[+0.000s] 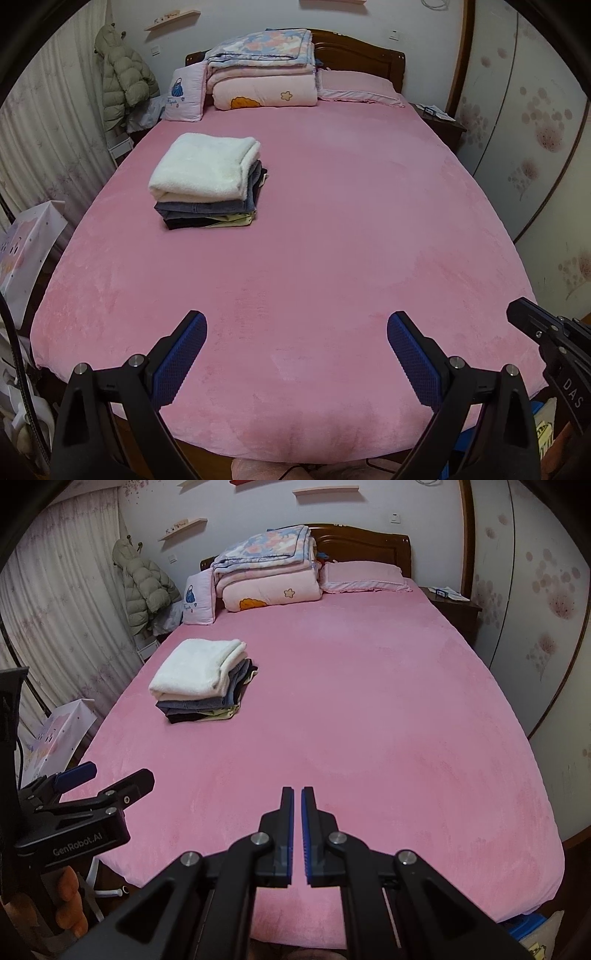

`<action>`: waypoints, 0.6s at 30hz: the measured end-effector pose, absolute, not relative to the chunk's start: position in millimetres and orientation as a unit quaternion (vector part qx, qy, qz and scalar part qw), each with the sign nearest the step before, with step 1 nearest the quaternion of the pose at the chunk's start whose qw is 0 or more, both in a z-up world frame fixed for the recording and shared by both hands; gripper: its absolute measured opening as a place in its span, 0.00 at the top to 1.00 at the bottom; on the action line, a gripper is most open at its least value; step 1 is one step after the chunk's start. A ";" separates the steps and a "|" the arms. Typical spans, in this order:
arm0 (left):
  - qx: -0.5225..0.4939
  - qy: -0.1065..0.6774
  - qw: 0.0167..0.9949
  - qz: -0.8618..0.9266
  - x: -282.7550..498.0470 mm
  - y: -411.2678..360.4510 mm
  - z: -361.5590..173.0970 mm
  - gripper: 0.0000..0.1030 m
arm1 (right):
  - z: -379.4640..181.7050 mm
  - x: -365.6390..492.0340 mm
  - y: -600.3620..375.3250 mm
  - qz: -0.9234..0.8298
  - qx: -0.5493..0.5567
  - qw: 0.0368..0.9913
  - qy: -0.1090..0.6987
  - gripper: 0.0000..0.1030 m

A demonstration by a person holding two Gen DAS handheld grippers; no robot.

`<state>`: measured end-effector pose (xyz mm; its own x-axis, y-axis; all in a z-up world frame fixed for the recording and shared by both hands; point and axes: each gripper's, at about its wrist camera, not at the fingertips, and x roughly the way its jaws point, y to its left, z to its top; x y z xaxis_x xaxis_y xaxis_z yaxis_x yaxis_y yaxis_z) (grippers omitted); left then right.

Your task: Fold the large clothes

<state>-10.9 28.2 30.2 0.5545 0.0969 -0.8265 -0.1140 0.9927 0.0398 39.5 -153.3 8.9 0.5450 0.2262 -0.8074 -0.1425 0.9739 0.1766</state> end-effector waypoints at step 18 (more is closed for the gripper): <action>-0.001 0.466 0.884 0.038 2.9 13.8 28.5 0.05 | 4.9 58.4 -161.9 0.109 0.031 0.874 0.472 0.51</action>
